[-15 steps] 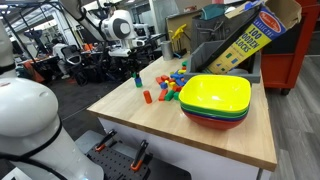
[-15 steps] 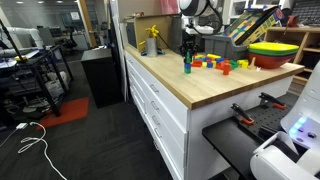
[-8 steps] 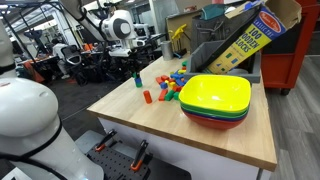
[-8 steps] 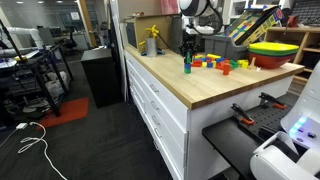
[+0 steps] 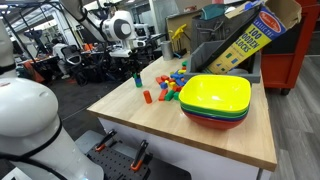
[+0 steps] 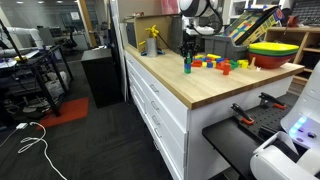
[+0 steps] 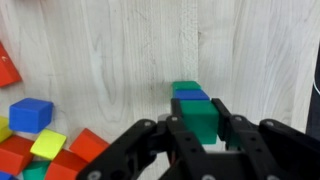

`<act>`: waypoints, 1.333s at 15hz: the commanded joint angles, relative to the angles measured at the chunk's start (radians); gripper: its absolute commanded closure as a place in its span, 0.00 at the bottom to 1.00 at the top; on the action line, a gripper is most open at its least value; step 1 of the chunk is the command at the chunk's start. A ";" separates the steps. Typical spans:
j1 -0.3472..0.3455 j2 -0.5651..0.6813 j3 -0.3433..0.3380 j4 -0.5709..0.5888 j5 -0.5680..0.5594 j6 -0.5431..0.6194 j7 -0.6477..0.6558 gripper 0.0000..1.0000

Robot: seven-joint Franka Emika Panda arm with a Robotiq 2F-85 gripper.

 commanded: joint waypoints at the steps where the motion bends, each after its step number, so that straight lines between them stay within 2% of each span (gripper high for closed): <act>1: 0.000 0.007 -0.004 0.011 -0.007 0.011 0.019 0.63; 2: 0.000 0.006 -0.005 0.012 -0.006 0.011 0.020 0.40; 4: -0.001 0.003 -0.005 0.011 -0.003 0.013 0.020 0.37; 9: -0.003 -0.002 -0.004 0.008 0.002 0.019 0.017 0.02; 20: -0.003 -0.016 0.009 0.002 0.032 0.020 -0.005 0.00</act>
